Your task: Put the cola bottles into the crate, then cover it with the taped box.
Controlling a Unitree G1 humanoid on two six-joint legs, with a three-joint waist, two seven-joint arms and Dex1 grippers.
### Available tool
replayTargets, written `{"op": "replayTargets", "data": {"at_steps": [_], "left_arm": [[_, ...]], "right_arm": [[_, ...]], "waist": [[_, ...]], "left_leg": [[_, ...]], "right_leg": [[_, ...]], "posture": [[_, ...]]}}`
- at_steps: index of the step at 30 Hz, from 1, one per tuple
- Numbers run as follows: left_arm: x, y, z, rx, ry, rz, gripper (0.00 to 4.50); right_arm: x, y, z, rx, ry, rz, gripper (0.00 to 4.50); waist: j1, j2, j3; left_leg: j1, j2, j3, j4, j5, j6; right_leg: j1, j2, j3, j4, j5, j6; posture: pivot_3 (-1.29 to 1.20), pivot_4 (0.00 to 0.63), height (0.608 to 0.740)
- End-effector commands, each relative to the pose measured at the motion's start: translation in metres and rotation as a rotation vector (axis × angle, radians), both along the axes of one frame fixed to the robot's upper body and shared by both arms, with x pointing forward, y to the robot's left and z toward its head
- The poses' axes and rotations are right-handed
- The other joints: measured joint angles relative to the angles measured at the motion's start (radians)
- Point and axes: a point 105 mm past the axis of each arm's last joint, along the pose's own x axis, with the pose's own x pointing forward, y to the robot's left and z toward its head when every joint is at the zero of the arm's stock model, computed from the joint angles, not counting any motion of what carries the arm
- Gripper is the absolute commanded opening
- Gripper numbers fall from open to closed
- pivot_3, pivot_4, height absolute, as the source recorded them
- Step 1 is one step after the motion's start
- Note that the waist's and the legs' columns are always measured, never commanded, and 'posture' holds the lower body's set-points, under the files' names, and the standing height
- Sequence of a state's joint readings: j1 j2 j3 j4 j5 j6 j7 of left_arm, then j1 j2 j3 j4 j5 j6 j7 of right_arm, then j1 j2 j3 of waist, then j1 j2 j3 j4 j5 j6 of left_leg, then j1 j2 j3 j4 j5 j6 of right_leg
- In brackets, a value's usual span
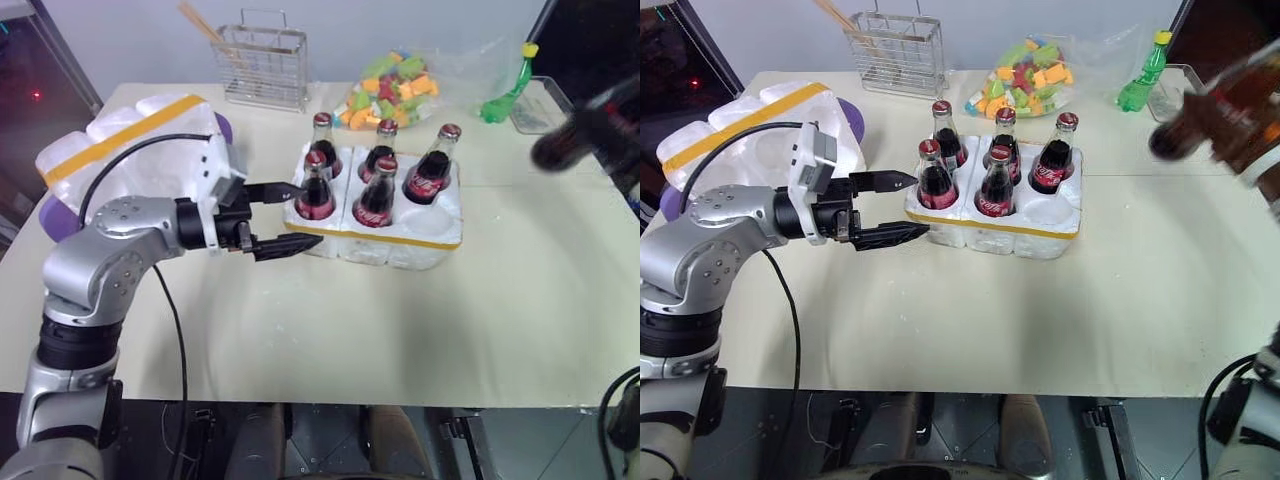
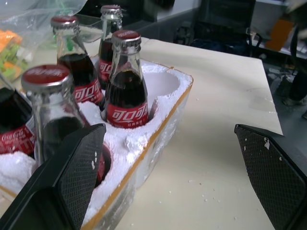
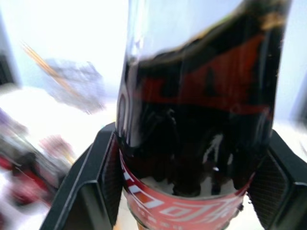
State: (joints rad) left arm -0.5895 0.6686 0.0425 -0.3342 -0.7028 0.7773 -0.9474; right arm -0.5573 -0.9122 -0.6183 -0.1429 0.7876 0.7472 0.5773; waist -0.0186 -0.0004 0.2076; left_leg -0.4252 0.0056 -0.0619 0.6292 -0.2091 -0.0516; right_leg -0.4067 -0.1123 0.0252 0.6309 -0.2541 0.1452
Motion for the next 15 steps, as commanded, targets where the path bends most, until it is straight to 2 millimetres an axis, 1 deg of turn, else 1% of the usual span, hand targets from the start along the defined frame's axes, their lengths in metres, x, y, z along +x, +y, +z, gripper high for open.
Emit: {"op": "replayTargets", "data": {"at_steps": [1, 5, 9, 10, 13, 15], "left_arm": [[-0.004, 0.005, 0.011, -0.014, -0.054, 0.010, 4.50], [-0.003, 0.005, 0.011, -0.015, -0.058, 0.022, 4.50], [-0.002, 0.006, 0.013, -0.019, -0.065, 0.032, 4.50], [-0.002, 0.007, 0.014, -0.017, -0.068, 0.036, 4.50], [-0.003, 0.008, 0.015, -0.015, -0.075, 0.048, 4.50], [-0.003, 0.011, 0.016, -0.013, -0.080, 0.061, 4.50]], "right_arm": [[-0.014, 0.037, 0.009, -0.034, 0.005, 0.168, 2.71], [-0.008, 0.065, -0.006, -0.079, 0.057, 0.240, 2.71], [-0.001, 0.087, -0.020, -0.079, 0.100, 0.307, 2.71], [0.002, 0.093, -0.027, -0.091, 0.122, 0.325, 2.71], [0.005, 0.102, -0.042, -0.119, 0.171, 0.359, 2.71], [0.005, 0.108, -0.056, -0.162, 0.212, 0.386, 2.71]], "waist": [[-0.001, -0.001, 0.000], [0.001, -0.001, 0.000], [0.005, -0.001, 0.000], [0.005, -0.001, 0.000], [0.005, -0.001, 0.000], [0.005, -0.001, 0.000]], "left_leg": [[0.000, 0.000, 0.000, 0.000, 0.000, 0.000], [-0.001, 0.000, 0.000, 0.003, 0.000, 0.000], [-0.001, 0.000, 0.000, 0.002, 0.000, 0.000], [-0.001, 0.000, 0.000, 0.002, 0.000, 0.000], [-0.001, 0.000, 0.000, 0.001, 0.000, 0.000], [-0.001, 0.000, 0.000, 0.001, 0.000, 0.000]], "right_leg": [[0.000, 0.000, 0.000, 0.000, 0.000, 0.000], [0.001, 0.000, 0.000, 0.000, 0.000, 0.000], [0.000, 0.000, 0.000, 0.000, 0.000, 0.000], [0.000, 0.000, 0.000, 0.000, 0.000, 0.000], [-0.001, 0.000, 0.000, 0.000, 0.000, 0.000], [-0.001, 0.000, 0.000, 0.000, 0.000, 0.000]], "posture": [[0.00, 0.150, 0.739], [0.00, 0.150, 0.739], [0.00, 0.150, 0.739], [0.00, 0.150, 0.739], [0.00, 0.150, 0.739], [0.00, 0.150, 0.739]]}}
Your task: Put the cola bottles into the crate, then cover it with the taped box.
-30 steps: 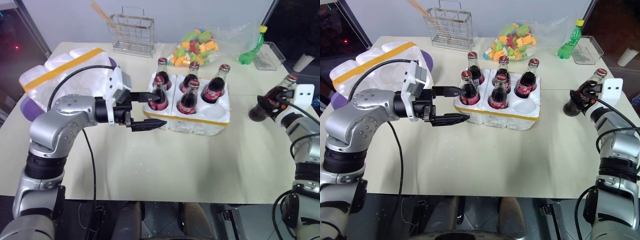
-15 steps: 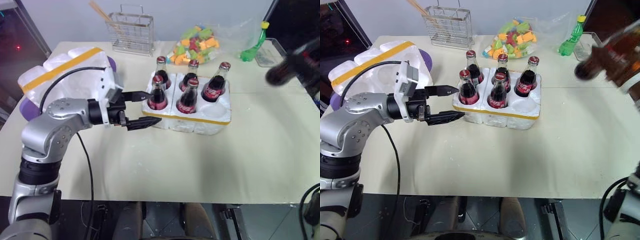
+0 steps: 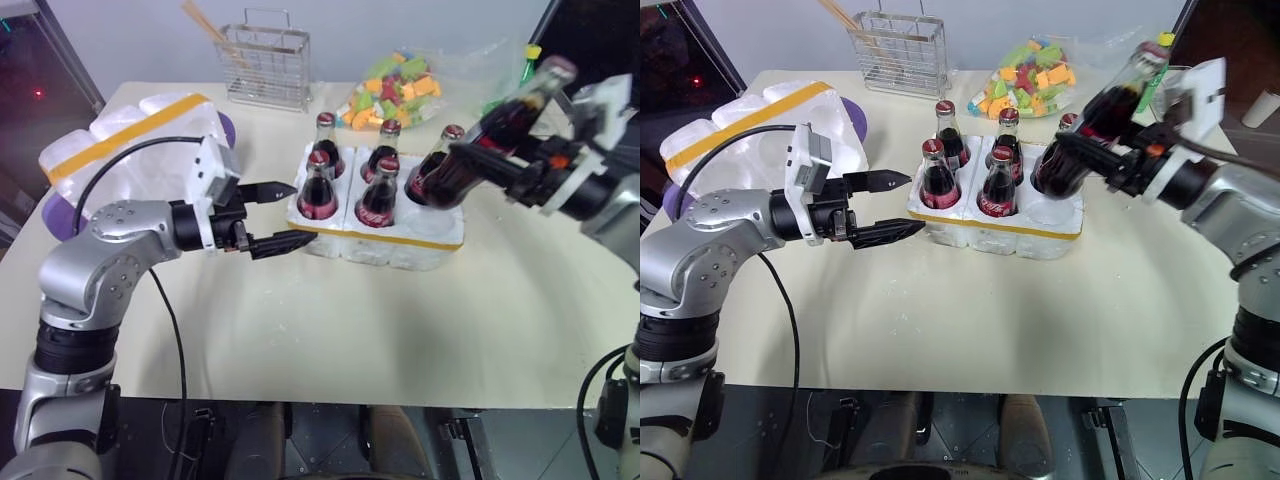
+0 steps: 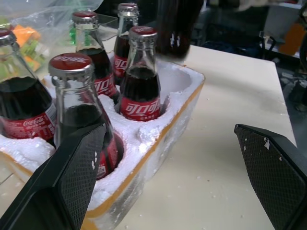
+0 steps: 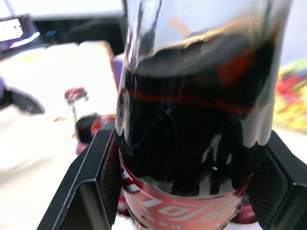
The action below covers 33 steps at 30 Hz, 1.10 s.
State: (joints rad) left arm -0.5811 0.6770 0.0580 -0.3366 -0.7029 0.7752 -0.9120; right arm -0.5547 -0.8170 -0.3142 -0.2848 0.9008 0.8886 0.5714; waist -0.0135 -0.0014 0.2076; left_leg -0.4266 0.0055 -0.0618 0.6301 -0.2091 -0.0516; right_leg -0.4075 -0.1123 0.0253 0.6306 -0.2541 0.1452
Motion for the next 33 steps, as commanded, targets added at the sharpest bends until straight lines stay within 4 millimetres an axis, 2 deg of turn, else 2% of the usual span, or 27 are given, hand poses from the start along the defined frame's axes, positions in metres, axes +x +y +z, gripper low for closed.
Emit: {"op": "replayTargets", "data": {"at_steps": [1, 5, 10, 15, 18, 21, 24, 33], "left_arm": [[-0.006, 0.006, 0.015, -0.007, -0.071, 0.015, 4.50], [-0.006, 0.008, 0.015, -0.005, -0.074, 0.031, 4.50], [-0.007, 0.008, 0.016, -0.009, -0.079, 0.041, 4.50], [-0.007, 0.009, 0.014, -0.006, -0.080, 0.053, 4.50], [-0.008, 0.011, 0.015, -0.003, -0.081, 0.058, 4.50], [-0.008, 0.013, 0.014, 0.002, -0.081, 0.062, 4.50], [-0.006, 0.013, 0.014, 0.005, -0.083, 0.061, 4.50], [-0.004, 0.012, 0.015, 0.014, -0.087, 0.046, 4.50]], "right_arm": [[-0.010, 0.011, 0.005, -0.074, -0.072, 0.052, 2.71], [0.001, 0.018, -0.018, -0.146, -0.030, 0.049, 2.71], [0.013, 0.021, -0.034, -0.182, -0.008, 0.041, 2.71], [0.029, 0.012, -0.045, -0.188, 0.017, -0.015, 2.71], [0.030, 0.003, -0.033, -0.145, 0.002, -0.037, 2.71], [0.018, 0.002, -0.012, -0.079, -0.024, 0.000, 2.71], [0.012, -0.001, -0.008, -0.090, -0.022, -0.001, 2.71], [0.013, 0.007, -0.056, -0.213, 0.089, 0.009, 2.71]], "waist": [[0.000, 0.000, 0.000], [-0.002, -0.001, -0.001], [-0.007, -0.005, -0.003], [-0.006, -0.009, -0.005], [-0.002, -0.011, -0.006], [0.001, -0.009, -0.004], [0.000, -0.008, -0.004], [0.002, -0.008, -0.004]], "left_leg": [[0.000, 0.000, 0.000, 0.000, 0.000, 0.000], [0.001, 0.000, 0.000, 0.000, 0.000, 0.000], [0.003, 0.000, 0.000, 0.001, 0.000, 0.000], [0.008, 0.000, 0.000, 0.001, 0.000, 0.000], [0.010, 0.000, 0.000, 0.001, 0.000, 0.000], [0.003, 0.000, 0.000, 0.001, 0.000, 0.000], [-0.001, 0.000, 0.000, 0.000, 0.000, 0.000], [0.000, 0.000, 0.000, 0.000, 0.000, 0.000]], "right_leg": [[0.000, 0.000, 0.000, 0.000, 0.000, 0.000], [0.001, 0.000, 0.000, 0.000, 0.000, 0.000], [0.003, 0.000, 0.000, 0.000, 0.000, 0.000], [0.008, 0.000, 0.000, 0.000, 0.000, -0.001], [0.010, 0.000, 0.000, -0.001, -0.002, -0.004], [0.003, 0.000, 0.000, 0.000, -0.001, -0.002], [-0.001, 0.000, 0.000, 0.001, 0.000, 0.000], [0.000, 0.000, 0.000, 0.000, 0.000, 0.000]], "posture": [[0.00, 0.150, 0.739], [0.00, 0.150, 0.739], [0.00, 0.150, 0.739], [0.00, 0.150, 0.739], [0.00, 0.150, 0.739], [0.00, 0.150, 0.739], [0.00, 0.150, 0.739], [0.00, 0.150, 0.739]]}}
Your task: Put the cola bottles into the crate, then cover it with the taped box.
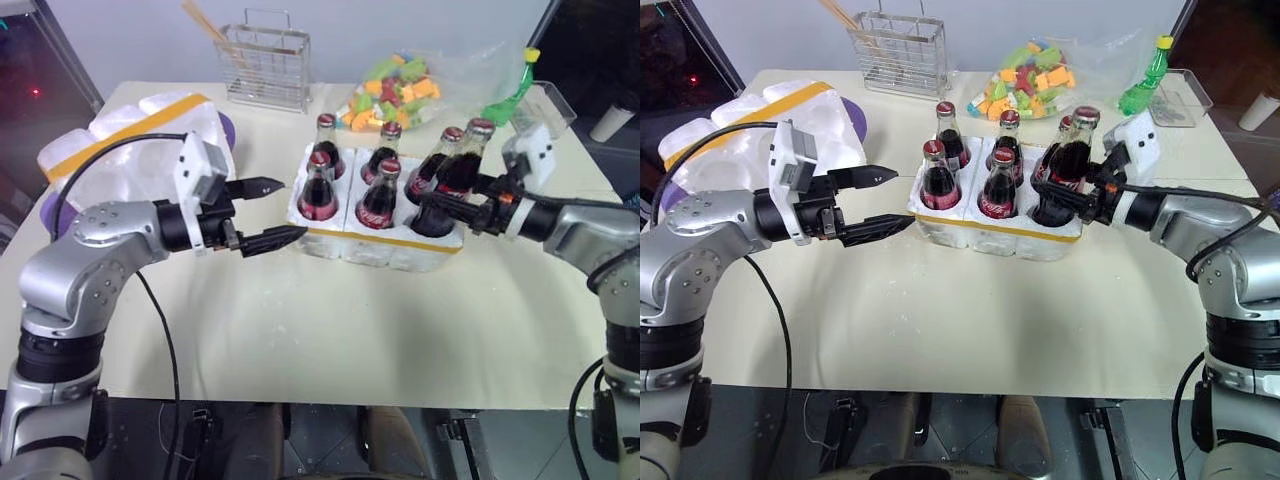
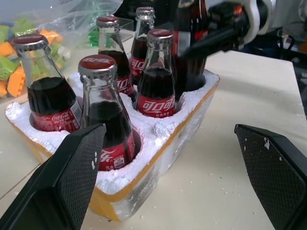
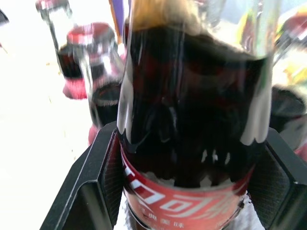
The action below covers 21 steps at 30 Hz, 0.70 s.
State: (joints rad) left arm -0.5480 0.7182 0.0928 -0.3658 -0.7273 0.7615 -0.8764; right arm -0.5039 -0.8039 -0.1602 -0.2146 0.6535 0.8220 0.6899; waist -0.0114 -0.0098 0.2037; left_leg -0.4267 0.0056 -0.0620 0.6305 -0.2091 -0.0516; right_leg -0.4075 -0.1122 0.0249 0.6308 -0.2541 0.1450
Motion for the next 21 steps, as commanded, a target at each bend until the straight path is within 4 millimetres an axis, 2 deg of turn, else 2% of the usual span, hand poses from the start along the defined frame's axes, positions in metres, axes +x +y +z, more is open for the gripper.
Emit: {"op": "replayTargets", "data": {"at_steps": [1, 4, 6, 8, 13, 18, 21], "left_arm": [[-0.002, 0.001, 0.010, 0.016, -0.058, -0.004, 4.50], [-0.001, 0.003, 0.009, 0.025, -0.058, 0.004, 4.50], [-0.001, 0.005, 0.009, 0.029, -0.060, 0.013, 4.50], [0.002, 0.009, 0.009, 0.034, -0.062, 0.037, 4.50], [0.003, 0.028, 0.008, 0.085, -0.065, 0.099, 4.50], [-0.002, 0.080, 0.029, 0.200, -0.063, 0.194, 4.50], [-0.005, 0.131, 0.056, 0.264, -0.033, 0.285, 4.50]], "right_arm": [[-0.001, 0.009, -0.005, -0.038, -0.017, 0.030, 2.71], [0.002, 0.014, -0.019, -0.056, 0.013, 0.036, 2.71], [0.004, 0.016, -0.025, -0.061, 0.029, 0.039, 3.73], [0.007, 0.018, -0.027, -0.067, 0.030, 0.040, 4.45], [0.011, 0.014, -0.014, -0.080, -0.008, 0.055, 4.45], [-0.005, 0.005, 0.022, -0.106, -0.061, 0.144, 4.45], [-0.016, -0.001, 0.048, -0.118, -0.097, 0.198, 4.45]], "waist": [[0.000, 0.000, 0.000], [-0.002, 0.000, 0.000], [-0.002, 0.000, 0.000], [-0.003, 0.000, 0.000], [-0.009, -0.001, 0.000], [-0.008, 0.000, 0.000], [-0.008, 0.000, 0.000]], "left_leg": [[0.000, 0.000, 0.000, 0.000, 0.000, 0.000], [0.000, 0.000, 0.000, -0.001, 0.000, 0.000], [0.000, 0.000, 0.000, -0.001, 0.000, 0.000], [0.000, 0.000, 0.000, -0.001, 0.000, 0.000], [0.001, 0.000, 0.000, 0.000, 0.000, 0.000], [0.001, 0.000, 0.000, -0.001, 0.000, 0.000], [0.001, 0.000, 0.000, -0.002, 0.000, 0.000]], "right_leg": [[0.000, 0.000, 0.000, 0.000, 0.000, 0.000], [0.000, 0.000, 0.000, 0.000, 0.000, 0.000], [0.000, 0.000, 0.000, 0.000, 0.000, 0.000], [0.000, 0.000, 0.000, 0.000, 0.000, 0.000], [0.001, 0.000, 0.000, 0.000, 0.000, 0.000], [-0.001, 0.000, 0.000, 0.000, 0.000, 0.000], [-0.001, 0.000, 0.000, 0.000, 0.000, 0.000]], "posture": [[0.00, 0.150, 0.739], [0.00, 0.150, 0.739], [0.00, 0.150, 0.739], [0.00, 0.150, 0.739], [0.00, 0.150, 0.739], [0.00, 0.150, 0.739], [0.00, 0.150, 0.739]]}}
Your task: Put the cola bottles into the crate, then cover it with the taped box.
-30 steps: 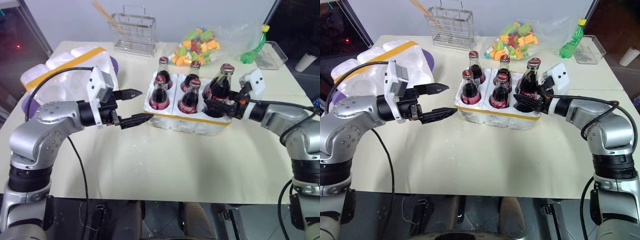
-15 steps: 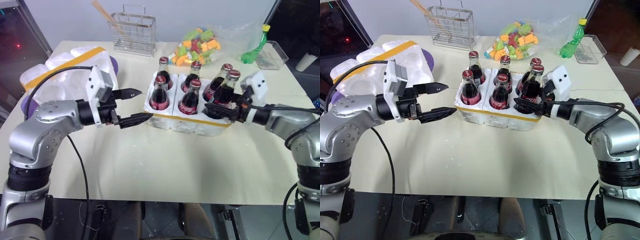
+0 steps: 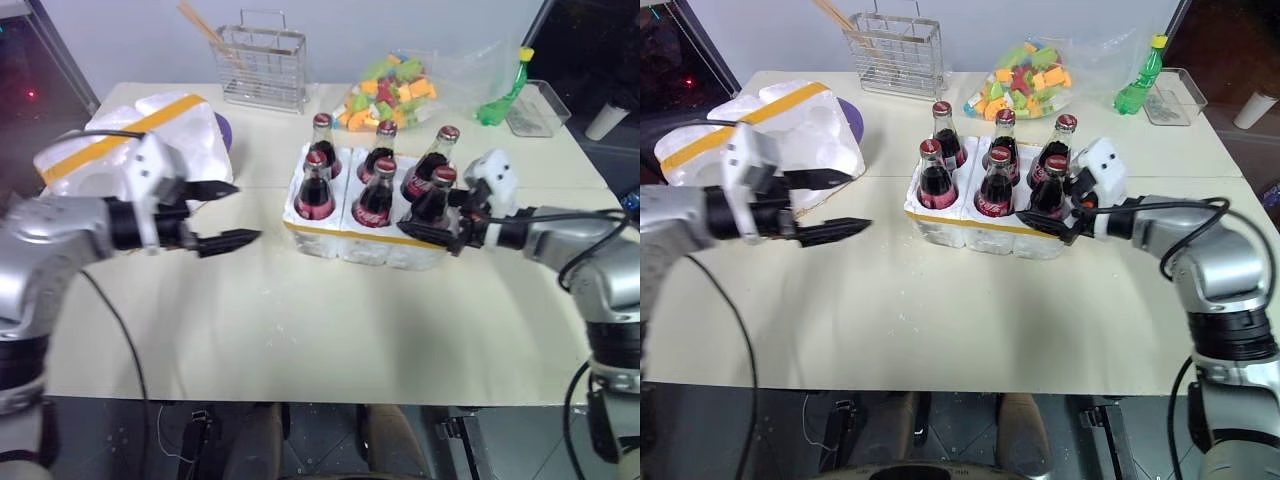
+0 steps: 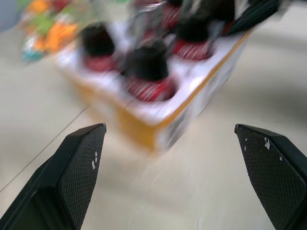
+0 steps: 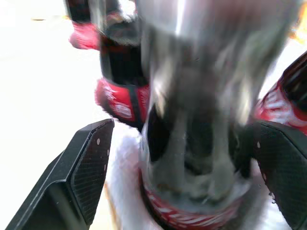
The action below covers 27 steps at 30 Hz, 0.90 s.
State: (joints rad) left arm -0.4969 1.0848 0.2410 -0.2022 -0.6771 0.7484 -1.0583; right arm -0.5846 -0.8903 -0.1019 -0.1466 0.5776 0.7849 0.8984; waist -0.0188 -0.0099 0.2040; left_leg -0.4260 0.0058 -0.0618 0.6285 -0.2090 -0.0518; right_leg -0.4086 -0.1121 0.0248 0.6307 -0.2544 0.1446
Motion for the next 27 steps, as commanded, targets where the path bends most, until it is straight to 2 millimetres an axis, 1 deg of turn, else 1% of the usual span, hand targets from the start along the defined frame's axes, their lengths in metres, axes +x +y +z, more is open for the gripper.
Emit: {"op": "replayTargets", "data": {"at_steps": [1, 3, 4, 6, 8, 10, 13, 15, 17, 20, 24, 27], "left_arm": [[-0.007, 0.050, 0.042, 0.056, -0.047, 0.081, 4.50], [-0.008, 0.088, 0.054, 0.145, -0.022, 0.166, 4.50], [-0.008, 0.102, 0.057, 0.182, -0.010, 0.196, 4.50], [-0.010, 0.122, 0.058, 0.235, 0.025, 0.233, 4.50], [-0.016, 0.144, 0.056, 0.297, 0.090, 0.273, 4.50], [-0.019, 0.159, 0.055, 0.343, 0.116, 0.308, 4.50], [-0.016, 0.175, 0.056, 0.398, 0.114, 0.368, 4.50], [-0.012, 0.191, 0.052, 0.449, 0.098, 0.450, 4.50], [-0.006, 0.202, 0.048, 0.478, 0.082, 0.516, 4.50], [0.003, 0.209, 0.043, 0.496, 0.077, 0.581, 4.50], [0.014, 0.216, 0.028, 0.532, 0.101, 0.648, 4.50], [0.022, 0.216, 0.014, 0.549, 0.128, 0.661, 4.50]], "right_arm": [[-0.016, -0.002, 0.042, 0.004, -0.099, 0.083, 4.45], [-0.020, -0.007, 0.052, -0.006, -0.116, 0.105, 4.45], [-0.021, -0.008, 0.054, -0.008, -0.120, 0.112, 4.45], [-0.022, -0.011, 0.055, -0.008, -0.118, 0.117, 4.45], [-0.021, -0.014, 0.053, -0.010, -0.107, 0.112, 4.45], [-0.020, -0.017, 0.049, -0.015, -0.097, 0.104, 4.45], [-0.020, -0.020, 0.045, -0.020, -0.090, 0.094, 4.45], [-0.023, -0.020, 0.045, -0.010, -0.090, 0.087, 4.45], [-0.025, -0.022, 0.044, 0.001, -0.083, 0.074, 4.45], [-0.027, -0.026, 0.039, -0.002, -0.069, 0.052, 4.45], [-0.029, -0.031, 0.040, 0.006, -0.068, 0.023, 4.45], [-0.030, -0.033, 0.045, 0.012, -0.079, 0.001, 4.45]], "waist": [[-0.001, 0.000, 0.000], [-0.001, 0.000, 0.000], [-0.001, 0.000, 0.000], [-0.002, 0.000, 0.000], [0.001, 0.000, 0.000], [0.002, 0.000, 0.000], [0.001, -0.002, 0.001], [0.002, -0.002, 0.001], [0.001, -0.002, 0.001], [0.002, -0.002, 0.001], [0.001, -0.002, 0.001], [0.001, -0.002, 0.001]], "left_leg": [[0.000, 0.000, 0.000, 0.000, 0.000, 0.000], [0.000, 0.000, 0.000, 0.000, 0.000, 0.000], [0.000, 0.000, 0.001, -0.001, 0.000, 0.000], [0.000, 0.000, 0.002, -0.001, 0.000, 0.000], [0.000, 0.000, 0.002, -0.001, 0.000, 0.000], [0.000, 0.000, 0.002, 0.000, 0.000, 0.000], [-0.002, 0.001, 0.002, 0.000, 0.000, 0.000], [-0.002, 0.001, 0.002, 0.000, 0.000, 0.000], [-0.002, 0.001, 0.002, 0.000, 0.000, 0.000], [-0.002, 0.001, 0.001, 0.000, 0.000, 0.000], [-0.002, 0.001, 0.001, 0.001, 0.000, 0.000], [-0.002, 0.001, 0.001, 0.001, 0.000, 0.000]], "right_leg": [[0.000, 0.000, 0.000, 0.000, 0.000, -0.001], [-0.001, 0.000, 0.000, 0.000, -0.002, -0.003], [-0.001, 0.000, 0.000, 0.000, -0.002, -0.003], [-0.001, 0.000, 0.000, -0.001, -0.002, -0.003], [-0.001, 0.000, 0.000, -0.001, -0.002, -0.003], [-0.001, 0.000, 0.000, 0.001, -0.002, -0.003], [-0.002, 0.000, 0.000, 0.000, -0.001, -0.001], [-0.002, 0.000, 0.000, 0.000, 0.000, 0.001], [-0.002, 0.000, 0.000, 0.000, -0.001, 0.001], [-0.002, 0.000, 0.000, 0.002, 0.000, 0.001], [-0.002, 0.000, 0.000, 0.002, 0.000, 0.002], [-0.002, 0.000, 0.000, 0.002, 0.000, 0.002]], "posture": [[0.00, 0.150, 0.739], [0.00, 0.150, 0.739], [0.00, 0.150, 0.739], [0.00, 0.150, 0.739], [0.00, 0.150, 0.739], [0.00, 0.150, 0.739], [0.00, 0.150, 0.739], [0.00, 0.150, 0.739], [0.00, 0.150, 0.739], [0.00, 0.150, 0.739], [0.00, 0.150, 0.739], [0.00, 0.150, 0.739]]}}
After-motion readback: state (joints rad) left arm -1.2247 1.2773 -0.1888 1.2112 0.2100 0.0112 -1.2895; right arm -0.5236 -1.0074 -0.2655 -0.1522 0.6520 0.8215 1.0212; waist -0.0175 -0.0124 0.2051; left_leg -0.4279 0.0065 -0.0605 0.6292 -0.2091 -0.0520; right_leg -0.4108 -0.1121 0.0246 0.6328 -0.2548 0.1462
